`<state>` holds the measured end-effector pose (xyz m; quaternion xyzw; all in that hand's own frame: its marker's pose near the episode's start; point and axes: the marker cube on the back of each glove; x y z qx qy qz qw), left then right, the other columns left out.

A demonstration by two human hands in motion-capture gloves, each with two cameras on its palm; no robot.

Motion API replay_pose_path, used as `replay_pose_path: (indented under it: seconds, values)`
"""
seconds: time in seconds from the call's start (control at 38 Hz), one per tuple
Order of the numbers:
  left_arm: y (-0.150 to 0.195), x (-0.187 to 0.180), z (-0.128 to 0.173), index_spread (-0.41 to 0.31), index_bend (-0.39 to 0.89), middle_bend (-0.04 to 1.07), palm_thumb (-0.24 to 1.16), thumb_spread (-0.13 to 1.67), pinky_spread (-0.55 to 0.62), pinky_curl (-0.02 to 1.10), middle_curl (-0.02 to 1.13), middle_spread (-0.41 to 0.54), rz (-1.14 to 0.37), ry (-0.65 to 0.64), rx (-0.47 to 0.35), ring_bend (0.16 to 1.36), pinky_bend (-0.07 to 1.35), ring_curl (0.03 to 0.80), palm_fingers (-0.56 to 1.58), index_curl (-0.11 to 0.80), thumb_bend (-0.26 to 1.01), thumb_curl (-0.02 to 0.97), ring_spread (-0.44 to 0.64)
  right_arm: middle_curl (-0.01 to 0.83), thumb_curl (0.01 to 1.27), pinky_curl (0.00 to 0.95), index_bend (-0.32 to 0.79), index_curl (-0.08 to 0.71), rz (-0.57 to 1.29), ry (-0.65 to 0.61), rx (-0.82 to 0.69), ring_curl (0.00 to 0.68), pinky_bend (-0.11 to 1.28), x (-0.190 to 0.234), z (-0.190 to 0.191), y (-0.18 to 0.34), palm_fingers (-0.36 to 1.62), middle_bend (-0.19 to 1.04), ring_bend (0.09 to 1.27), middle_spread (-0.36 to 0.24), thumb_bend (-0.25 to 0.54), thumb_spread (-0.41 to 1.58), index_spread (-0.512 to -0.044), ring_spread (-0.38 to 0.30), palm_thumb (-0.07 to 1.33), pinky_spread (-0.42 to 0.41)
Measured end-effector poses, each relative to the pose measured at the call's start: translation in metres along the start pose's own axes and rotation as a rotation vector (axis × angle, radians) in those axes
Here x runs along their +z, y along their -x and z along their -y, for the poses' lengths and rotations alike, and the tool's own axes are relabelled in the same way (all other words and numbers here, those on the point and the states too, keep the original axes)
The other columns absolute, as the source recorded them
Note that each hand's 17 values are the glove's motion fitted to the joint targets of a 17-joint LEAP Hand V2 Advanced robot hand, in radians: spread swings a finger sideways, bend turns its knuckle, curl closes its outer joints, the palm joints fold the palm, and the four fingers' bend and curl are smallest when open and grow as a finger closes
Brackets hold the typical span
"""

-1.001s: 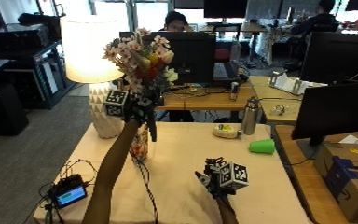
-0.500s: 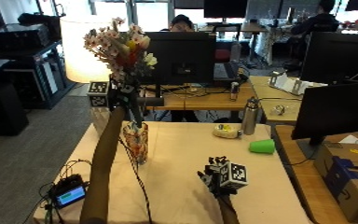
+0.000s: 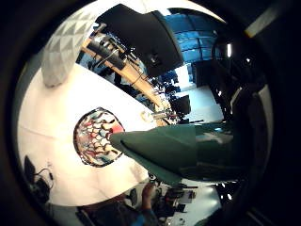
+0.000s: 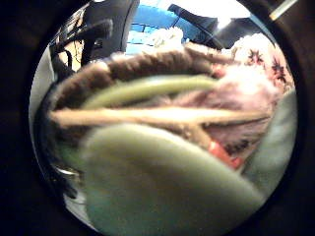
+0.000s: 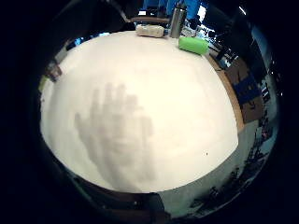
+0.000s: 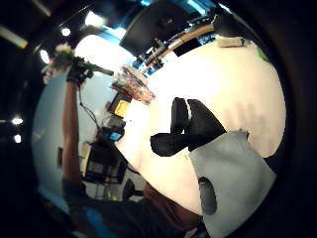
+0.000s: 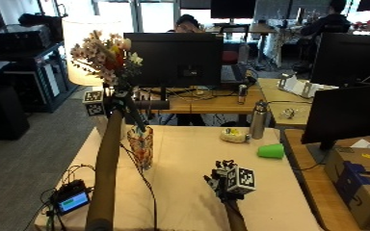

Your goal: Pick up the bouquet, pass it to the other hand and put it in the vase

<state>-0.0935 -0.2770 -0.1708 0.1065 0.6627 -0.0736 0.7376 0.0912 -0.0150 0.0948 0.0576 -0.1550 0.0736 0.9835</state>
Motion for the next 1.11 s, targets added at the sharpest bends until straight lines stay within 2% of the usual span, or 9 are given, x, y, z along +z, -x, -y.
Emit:
replay_pose_path:
  seconds: [0.13,0.32,0.4,0.47,0.63,0.71,0.74,0.79,1.11]
  values:
    - [0.019,-0.005,-0.003,-0.347,0.23,0.59,0.64,0.96,-0.33,0.48,0.56,-0.354,-0.104,-0.015,-0.094,0.7,0.3,0.458,1.2,0.527,-0.04,0.31,-0.35,0.388,0.45,0.341,0.16,0.354,-0.005,-0.011,-0.002,0.343,0.28,-0.003,-0.002,0.0,0.61,0.18,0.23,-0.02,-0.022,1.11,-0.343,0.105,0.62,0.343]
    - [0.024,-0.015,-0.018,-0.282,0.07,0.48,0.61,1.01,-0.3,0.48,0.54,-0.32,-0.131,0.02,-0.075,0.67,0.34,0.454,1.02,0.468,-0.03,0.291,-0.33,0.38,0.45,0.344,0.16,0.354,0.002,-0.015,-0.004,0.345,0.27,-0.006,-0.004,0.001,0.6,0.18,0.22,-0.015,-0.022,1.11,-0.344,0.102,0.62,0.34]
    - [0.029,-0.023,-0.023,-0.197,-0.06,0.42,0.61,1.04,-0.23,0.53,0.56,-0.268,-0.11,0.052,-0.063,0.69,0.45,0.491,0.68,0.392,-0.02,0.287,-0.3,0.378,0.45,0.344,0.16,0.354,0.012,-0.02,-0.013,0.346,0.27,-0.005,-0.004,0.005,0.6,0.18,0.22,-0.014,-0.021,1.11,-0.344,0.1,0.63,0.341]
    - [0.05,-0.035,-0.021,-0.03,-0.06,0.26,0.62,1.05,-0.02,0.57,0.53,-0.11,-0.082,0.064,-0.079,0.67,0.52,0.496,0.21,0.332,-0.02,0.285,-0.12,0.375,0.44,0.345,0.16,0.354,0.019,-0.028,-0.027,0.345,0.27,-0.005,-0.004,0.01,0.6,0.18,0.22,-0.014,-0.021,1.11,-0.344,0.103,0.63,0.341]
    - [0.087,-0.056,-0.031,0.148,0.01,0.16,0.58,0.98,0.22,0.51,0.41,0.162,-0.034,0.06,-0.117,0.67,0.62,0.408,0.12,0.236,-0.05,0.286,0.14,0.37,0.44,0.345,0.16,0.355,0.02,-0.048,-0.065,0.347,0.26,-0.008,-0.005,0.022,0.6,0.18,0.22,-0.017,-0.022,1.1,-0.344,0.105,0.63,0.339]
    - [0.081,-0.066,-0.049,0.116,0.29,0.11,0.48,0.95,0.28,0.46,0.36,0.211,-0.001,0.025,-0.113,0.58,0.58,0.352,0.24,0.309,-0.07,0.272,0.22,0.367,0.44,0.346,0.16,0.355,0.022,-0.052,-0.075,0.347,0.26,-0.009,-0.004,0.026,0.6,0.17,0.21,-0.018,-0.022,1.09,-0.344,0.106,0.63,0.339]
    - [0.075,-0.069,-0.055,0.135,0.23,0.13,0.48,0.95,0.29,0.46,0.35,0.228,0.009,0.016,-0.103,0.59,0.6,0.349,0.21,0.291,-0.06,0.272,0.24,0.367,0.44,0.346,0.16,0.355,0.024,-0.053,-0.075,0.347,0.26,-0.009,-0.003,0.027,0.6,0.17,0.21,-0.019,-0.022,1.09,-0.344,0.106,0.63,0.339]
    - [0.066,-0.077,-0.062,0.023,0.5,0.1,0.4,0.93,0.31,0.43,0.33,0.195,0.023,0.007,-0.069,0.55,0.51,0.335,0.4,0.382,-0.09,0.263,0.22,0.366,0.44,0.346,0.16,0.355,0.028,-0.056,-0.074,0.348,0.26,-0.008,-0.002,0.03,0.6,0.18,0.21,-0.019,-0.022,1.09,-0.344,0.107,0.63,0.34]
    - [0.037,-0.091,-0.083,-0.083,0.28,0.16,0.31,0.89,0.36,0.41,0.32,0.164,0.04,-0.016,0.05,0.58,0.47,0.334,0.36,0.368,-0.04,0.272,0.22,0.359,0.44,0.351,0.16,0.357,0.031,-0.062,-0.107,0.346,0.25,-0.01,-0.002,0.048,0.6,0.17,0.21,-0.02,-0.022,1.09,-0.344,0.112,0.64,0.348]
